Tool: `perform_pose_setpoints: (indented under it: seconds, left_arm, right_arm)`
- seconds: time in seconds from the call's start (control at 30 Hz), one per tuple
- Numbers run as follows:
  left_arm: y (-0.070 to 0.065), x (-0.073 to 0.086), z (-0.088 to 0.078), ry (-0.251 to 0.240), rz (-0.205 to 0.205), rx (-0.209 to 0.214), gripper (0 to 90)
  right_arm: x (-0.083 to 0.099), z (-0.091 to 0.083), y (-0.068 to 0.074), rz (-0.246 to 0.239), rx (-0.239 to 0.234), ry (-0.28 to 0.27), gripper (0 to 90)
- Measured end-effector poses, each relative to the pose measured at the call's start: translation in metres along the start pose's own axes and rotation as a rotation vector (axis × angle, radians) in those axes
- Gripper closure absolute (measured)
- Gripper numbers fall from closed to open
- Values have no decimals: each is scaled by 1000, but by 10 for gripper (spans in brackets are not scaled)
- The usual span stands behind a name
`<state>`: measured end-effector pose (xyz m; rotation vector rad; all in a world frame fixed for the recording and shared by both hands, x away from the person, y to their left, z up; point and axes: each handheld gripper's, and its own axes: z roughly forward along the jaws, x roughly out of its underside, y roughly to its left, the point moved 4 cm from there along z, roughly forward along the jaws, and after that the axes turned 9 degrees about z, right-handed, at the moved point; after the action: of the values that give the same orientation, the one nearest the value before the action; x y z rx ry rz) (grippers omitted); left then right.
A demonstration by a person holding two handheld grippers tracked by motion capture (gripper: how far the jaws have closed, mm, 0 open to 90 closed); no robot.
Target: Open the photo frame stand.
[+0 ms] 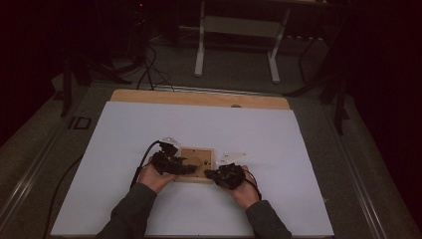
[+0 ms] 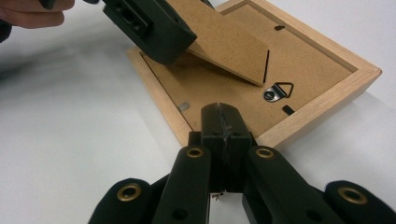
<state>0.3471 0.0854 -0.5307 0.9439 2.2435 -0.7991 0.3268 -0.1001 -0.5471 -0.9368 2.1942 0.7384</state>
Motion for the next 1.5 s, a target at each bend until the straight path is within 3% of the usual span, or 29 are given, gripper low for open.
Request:
perform_pose_setpoints:
  seconds: [0.17, 0.33, 0.47, 0.77, 1.1, 1.5]
  left_arm:
    - [1, 0, 2, 3, -20, 17, 416]
    - [1, 1, 5, 29, -11, -10, 498]
    - [0, 1, 5, 41, -7, -25, 512]
    - [-4, 2, 5, 50, 55, -86, 530]
    - [-10, 2, 3, 35, 129, -117, 533]
    - [-18, 2, -1, -13, 221, -142, 536]
  right_arm:
    - [0, 0, 0, 0, 1, 1, 896]
    - [0, 0, 0, 0, 1, 0, 896]
    - [0, 0, 0, 0, 1, 1, 895]
    - [-3, -3, -2, -16, 24, 2, 808]
    - [-10, -20, -21, 66, 78, -59, 695]
    - [-18, -33, -31, 106, 96, -96, 595]
